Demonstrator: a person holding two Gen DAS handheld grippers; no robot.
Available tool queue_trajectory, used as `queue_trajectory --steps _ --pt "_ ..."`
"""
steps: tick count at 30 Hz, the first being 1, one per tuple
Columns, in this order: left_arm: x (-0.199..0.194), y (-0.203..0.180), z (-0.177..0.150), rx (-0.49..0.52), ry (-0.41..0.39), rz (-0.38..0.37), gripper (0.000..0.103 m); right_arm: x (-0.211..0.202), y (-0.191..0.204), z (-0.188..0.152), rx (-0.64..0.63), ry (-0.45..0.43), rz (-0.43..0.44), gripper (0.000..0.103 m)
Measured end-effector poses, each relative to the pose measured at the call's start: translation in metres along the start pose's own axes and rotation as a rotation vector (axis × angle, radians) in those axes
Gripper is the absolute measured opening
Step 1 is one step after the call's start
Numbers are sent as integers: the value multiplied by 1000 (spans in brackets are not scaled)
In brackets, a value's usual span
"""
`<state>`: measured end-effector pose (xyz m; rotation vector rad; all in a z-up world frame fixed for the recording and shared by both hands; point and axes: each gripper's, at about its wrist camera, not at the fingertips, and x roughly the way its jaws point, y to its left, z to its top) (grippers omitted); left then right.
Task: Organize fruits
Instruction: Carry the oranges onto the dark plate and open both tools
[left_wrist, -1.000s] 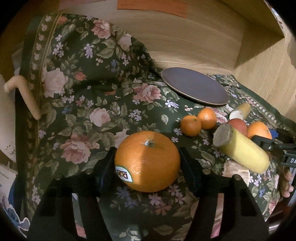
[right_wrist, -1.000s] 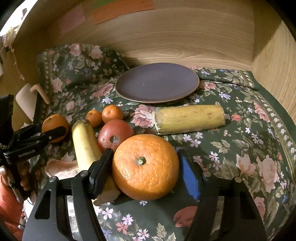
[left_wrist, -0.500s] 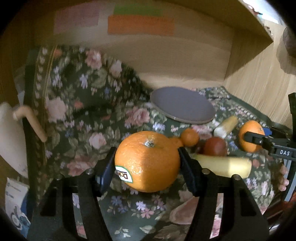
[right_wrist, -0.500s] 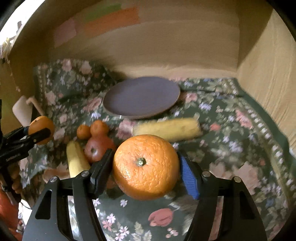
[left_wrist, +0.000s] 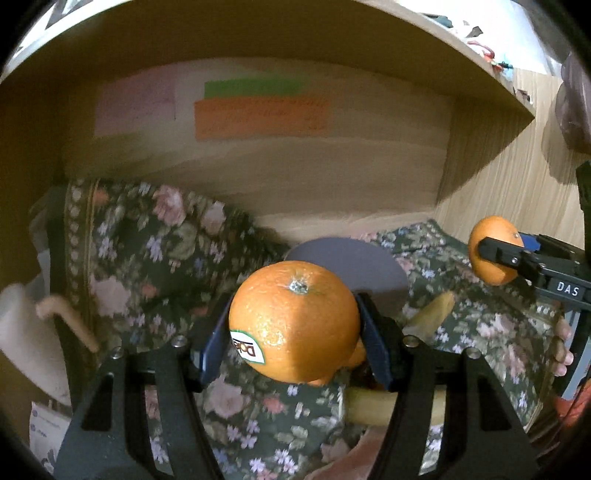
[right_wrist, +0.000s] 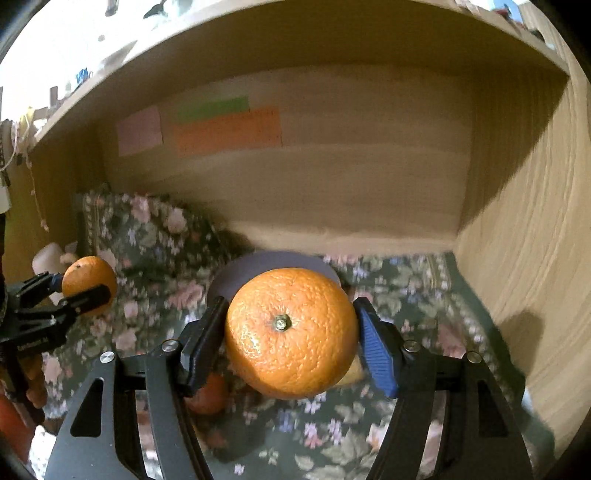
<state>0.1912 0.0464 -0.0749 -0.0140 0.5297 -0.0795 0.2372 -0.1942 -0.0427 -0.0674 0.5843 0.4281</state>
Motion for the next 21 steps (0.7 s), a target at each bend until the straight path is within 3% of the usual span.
queue_trajectory --steps 11,21 --pt "35 -10 36 17 -19 13 65 34 -8 26 2 -9 3 66" --pt "93 4 60 -1 42 12 65 90 -7 40 -39 67 10 66"
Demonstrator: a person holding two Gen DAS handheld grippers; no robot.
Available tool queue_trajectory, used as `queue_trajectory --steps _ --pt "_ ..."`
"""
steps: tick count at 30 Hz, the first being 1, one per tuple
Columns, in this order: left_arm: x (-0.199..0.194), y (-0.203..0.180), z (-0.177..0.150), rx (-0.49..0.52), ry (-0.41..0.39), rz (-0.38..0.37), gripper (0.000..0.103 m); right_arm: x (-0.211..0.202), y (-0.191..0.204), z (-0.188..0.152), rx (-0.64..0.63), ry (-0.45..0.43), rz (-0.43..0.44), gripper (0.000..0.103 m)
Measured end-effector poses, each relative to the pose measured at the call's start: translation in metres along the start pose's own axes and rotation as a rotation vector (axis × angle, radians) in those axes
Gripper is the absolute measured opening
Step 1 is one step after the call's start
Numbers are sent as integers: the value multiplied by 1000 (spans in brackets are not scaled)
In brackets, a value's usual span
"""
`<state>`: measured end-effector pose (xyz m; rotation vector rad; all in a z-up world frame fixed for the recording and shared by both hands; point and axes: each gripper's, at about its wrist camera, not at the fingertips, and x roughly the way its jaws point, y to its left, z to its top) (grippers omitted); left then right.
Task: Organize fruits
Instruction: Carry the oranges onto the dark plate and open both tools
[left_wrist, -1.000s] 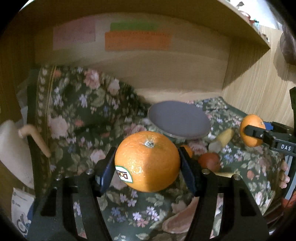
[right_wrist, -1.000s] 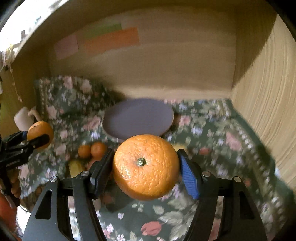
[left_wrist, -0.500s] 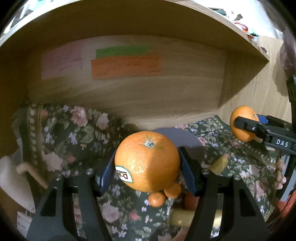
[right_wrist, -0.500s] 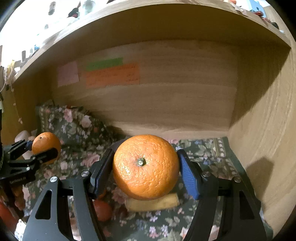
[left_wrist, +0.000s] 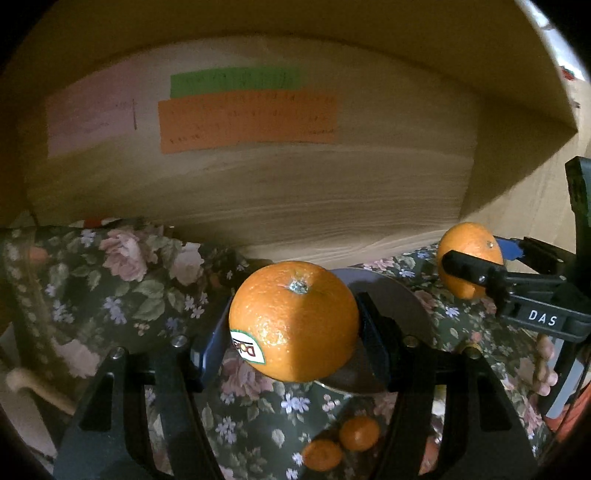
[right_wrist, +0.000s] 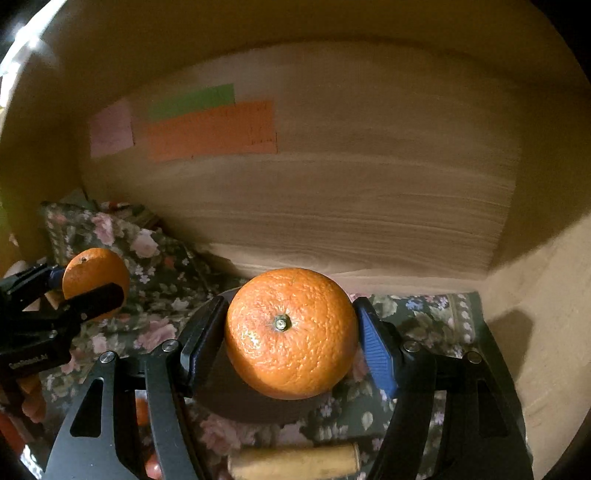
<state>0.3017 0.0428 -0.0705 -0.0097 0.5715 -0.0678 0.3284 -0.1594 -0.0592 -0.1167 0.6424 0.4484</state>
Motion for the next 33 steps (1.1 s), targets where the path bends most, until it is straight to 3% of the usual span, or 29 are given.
queue_trajectory --steps 20,28,33 --pt "101 -6 12 62 172 -36 65 108 -16 6 -34 243 -1 66" --pt "130 -11 3 109 268 -63 65 136 -22 -3 -43 378 20 66" --pt "141 -13 -1 121 318 -72 65 137 -24 -5 -49 397 30 66"
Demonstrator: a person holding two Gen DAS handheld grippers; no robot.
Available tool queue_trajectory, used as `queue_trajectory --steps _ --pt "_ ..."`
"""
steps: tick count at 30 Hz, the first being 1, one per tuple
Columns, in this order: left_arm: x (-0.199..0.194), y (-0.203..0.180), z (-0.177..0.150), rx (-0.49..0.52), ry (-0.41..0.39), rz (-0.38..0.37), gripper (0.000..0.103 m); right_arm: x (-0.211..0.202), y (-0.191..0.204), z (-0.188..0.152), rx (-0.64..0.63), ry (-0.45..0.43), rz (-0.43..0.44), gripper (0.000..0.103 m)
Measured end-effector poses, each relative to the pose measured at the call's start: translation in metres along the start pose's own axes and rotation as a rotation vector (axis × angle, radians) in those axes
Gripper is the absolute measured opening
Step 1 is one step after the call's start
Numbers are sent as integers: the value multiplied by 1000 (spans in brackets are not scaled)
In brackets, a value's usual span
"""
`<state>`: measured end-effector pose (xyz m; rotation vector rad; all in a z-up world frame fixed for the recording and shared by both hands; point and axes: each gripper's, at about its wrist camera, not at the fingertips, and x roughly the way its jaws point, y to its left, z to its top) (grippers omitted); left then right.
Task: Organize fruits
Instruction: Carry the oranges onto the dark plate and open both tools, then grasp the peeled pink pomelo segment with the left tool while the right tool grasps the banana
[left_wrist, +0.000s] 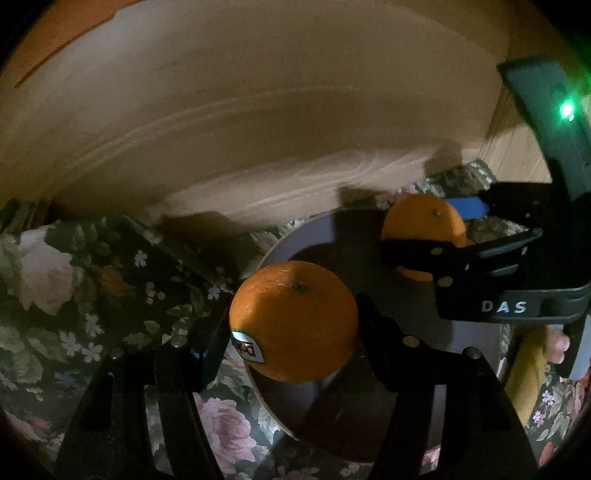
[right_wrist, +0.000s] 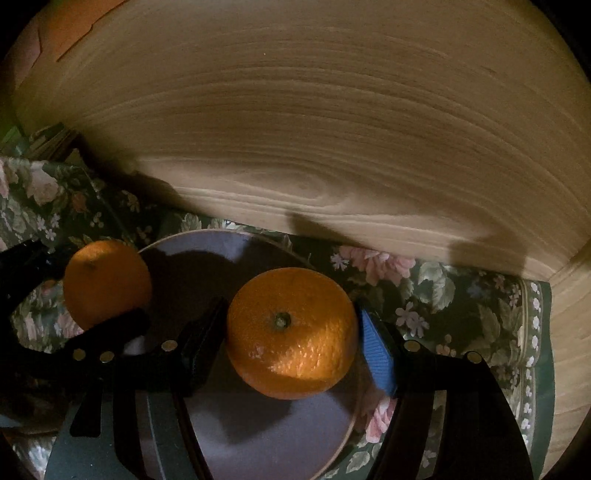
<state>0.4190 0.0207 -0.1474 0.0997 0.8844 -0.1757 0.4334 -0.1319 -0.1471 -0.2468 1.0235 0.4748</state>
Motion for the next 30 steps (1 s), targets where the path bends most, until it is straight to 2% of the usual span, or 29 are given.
queue_trajectory --steps 3,5,8,10,12,13,15,18,22,26,30 --pt "12 -1 4 -8 26 -5 65 2 0 2 -9 6 1 67" --pt "8 -2 4 -10 9 -25 67 0 -2 1 -6 13 5 67" --pt "-5 -2 6 0 -43 10 77 -1 -1 7 11 21 14 67" --pt "-16 1 7 -2 -68 21 78 -8 -1 5 13 15 13 67" --pt "-25 3 6 -9 -77 24 78 -21 0 4 4 -19 -7 70" --pt "-31 4 6 -13 -85 28 78 -30 1 3 0 -44 -17 76" --pt "-43 6 4 -19 -102 35 78 -46 4 2 -9 -86 -26 83" --pt "-64 9 -2 -31 -130 38 78 -74 6 -2 -13 -141 -25 83" --pt "-93 9 -14 -34 -165 48 80 -109 18 -21 -11 -203 -9 83" --pt "-120 6 -35 -39 -195 53 88 -122 30 -41 -25 -238 8 83" --pt "-144 3 -63 -31 -202 55 88 -136 44 -71 -32 -259 43 83"
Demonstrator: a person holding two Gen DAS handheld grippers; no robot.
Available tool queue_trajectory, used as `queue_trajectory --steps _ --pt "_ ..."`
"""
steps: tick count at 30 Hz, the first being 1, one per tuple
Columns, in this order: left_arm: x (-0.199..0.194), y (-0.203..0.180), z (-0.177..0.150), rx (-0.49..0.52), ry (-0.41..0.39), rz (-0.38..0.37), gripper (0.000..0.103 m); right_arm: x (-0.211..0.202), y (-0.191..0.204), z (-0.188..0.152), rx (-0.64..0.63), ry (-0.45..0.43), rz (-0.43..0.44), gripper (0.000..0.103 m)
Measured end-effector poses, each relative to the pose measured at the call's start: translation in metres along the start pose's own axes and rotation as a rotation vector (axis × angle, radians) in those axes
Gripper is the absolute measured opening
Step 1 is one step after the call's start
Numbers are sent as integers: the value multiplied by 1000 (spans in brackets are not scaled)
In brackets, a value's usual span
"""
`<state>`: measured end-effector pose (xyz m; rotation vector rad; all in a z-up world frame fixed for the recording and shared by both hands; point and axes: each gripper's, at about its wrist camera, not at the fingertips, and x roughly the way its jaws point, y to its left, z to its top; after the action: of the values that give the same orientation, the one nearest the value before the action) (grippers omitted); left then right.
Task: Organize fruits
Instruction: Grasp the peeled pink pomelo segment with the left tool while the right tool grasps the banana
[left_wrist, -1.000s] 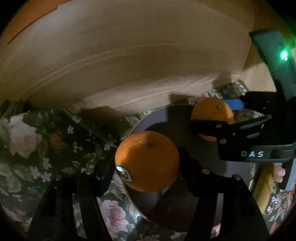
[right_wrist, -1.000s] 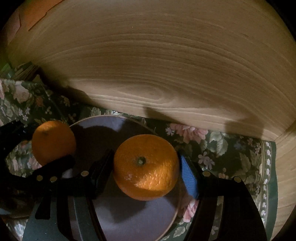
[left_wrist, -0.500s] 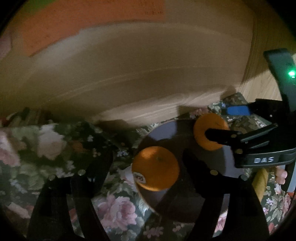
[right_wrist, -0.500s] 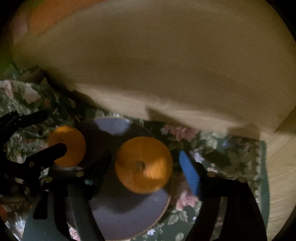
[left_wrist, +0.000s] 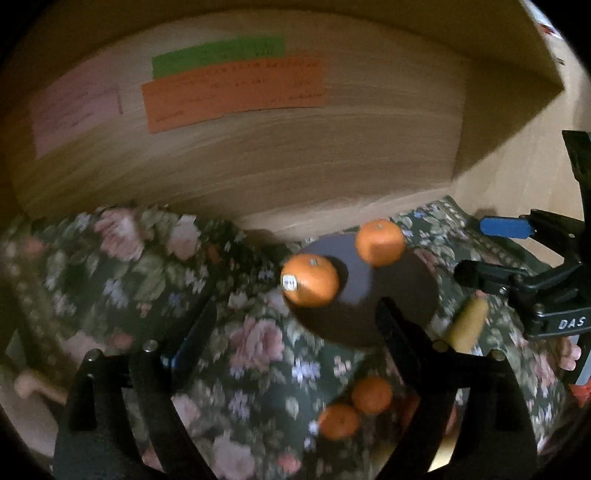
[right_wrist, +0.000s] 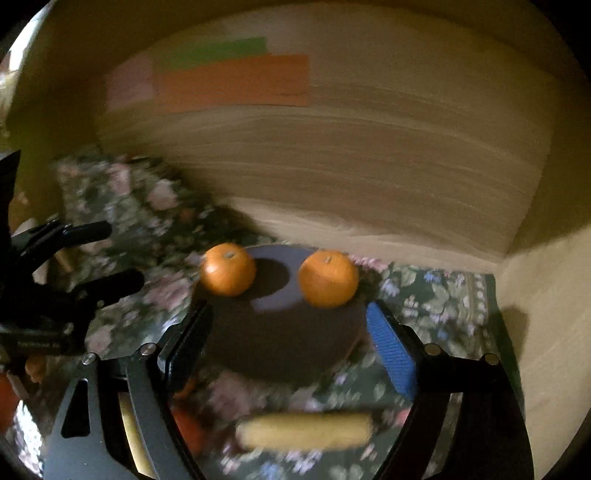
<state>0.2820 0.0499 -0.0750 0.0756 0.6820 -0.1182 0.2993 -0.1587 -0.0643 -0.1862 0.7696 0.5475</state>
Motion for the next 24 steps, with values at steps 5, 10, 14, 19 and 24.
queue_trajectory --steps 5,10,14,19,24 --pt "-23 -3 -32 -19 19 -27 89 -9 27 -35 -8 -18 -4 83" --pt "-37 -8 -66 -39 49 -39 89 -19 51 -67 5 6 78 83" --pt "-42 -14 -94 -31 83 -19 89 -21 68 -88 -10 28 109 83" --pt "-52 -19 -123 -28 113 -29 89 -10 81 -106 -13 76 140 82" --pt "-51 -32 -144 3 142 -51 96 0 85 -115 -14 118 167 61"
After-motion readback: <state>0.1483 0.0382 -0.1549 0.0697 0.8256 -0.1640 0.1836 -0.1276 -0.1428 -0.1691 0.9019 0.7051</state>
